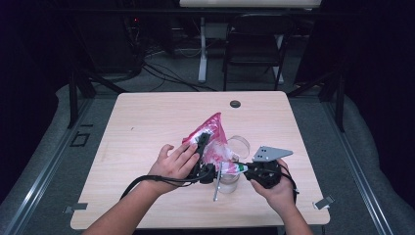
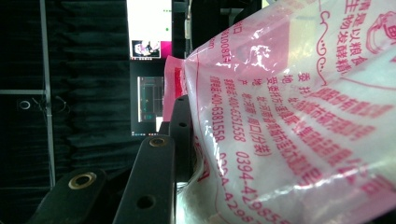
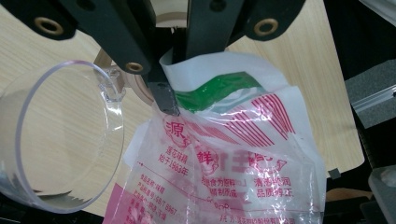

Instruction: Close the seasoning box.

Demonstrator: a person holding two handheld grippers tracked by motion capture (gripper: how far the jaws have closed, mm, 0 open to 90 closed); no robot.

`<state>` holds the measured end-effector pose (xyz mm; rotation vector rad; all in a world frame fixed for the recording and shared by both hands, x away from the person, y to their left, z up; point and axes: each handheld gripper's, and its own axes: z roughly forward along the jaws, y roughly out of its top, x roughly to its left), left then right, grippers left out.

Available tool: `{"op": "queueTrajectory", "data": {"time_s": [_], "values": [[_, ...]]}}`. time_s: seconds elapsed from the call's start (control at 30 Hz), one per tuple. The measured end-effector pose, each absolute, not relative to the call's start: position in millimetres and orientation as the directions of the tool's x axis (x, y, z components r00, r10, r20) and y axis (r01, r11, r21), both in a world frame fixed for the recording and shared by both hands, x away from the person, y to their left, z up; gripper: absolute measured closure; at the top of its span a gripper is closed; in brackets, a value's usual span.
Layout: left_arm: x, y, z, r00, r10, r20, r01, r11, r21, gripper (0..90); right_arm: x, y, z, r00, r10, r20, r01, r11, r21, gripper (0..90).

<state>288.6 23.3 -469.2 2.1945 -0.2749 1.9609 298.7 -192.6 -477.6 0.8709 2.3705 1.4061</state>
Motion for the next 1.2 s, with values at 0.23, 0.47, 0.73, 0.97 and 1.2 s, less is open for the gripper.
{"op": "queueTrajectory", "data": {"time_s": [0.23,0.47,0.73,0.97,1.2], "values": [[287,24,-469,0.111,-0.012,0.994,-0.254,-0.967,0.017,71.8,299,-192,-478,-0.786,0.613,0.078,0.366,0.360,0.858,90.0],[287,24,-471,0.111,-0.014,0.994,-0.253,-0.967,0.015,71.8,299,-192,-479,-0.783,0.618,0.078,0.369,0.358,0.858,90.0],[288,25,-472,0.127,-0.011,0.992,-0.242,-0.970,0.021,71.8,299,-192,-479,-0.782,0.619,0.075,0.368,0.360,0.857,90.0],[290,28,-478,0.165,0.032,0.986,-0.219,-0.973,0.068,71.8,299,-191,-479,-0.779,0.623,0.071,0.370,0.365,0.854,90.0],[291,33,-480,0.204,0.057,0.977,-0.185,-0.978,0.095,71.8,299,-190,-479,-0.780,0.622,0.068,0.367,0.366,0.855,90.0]]}}
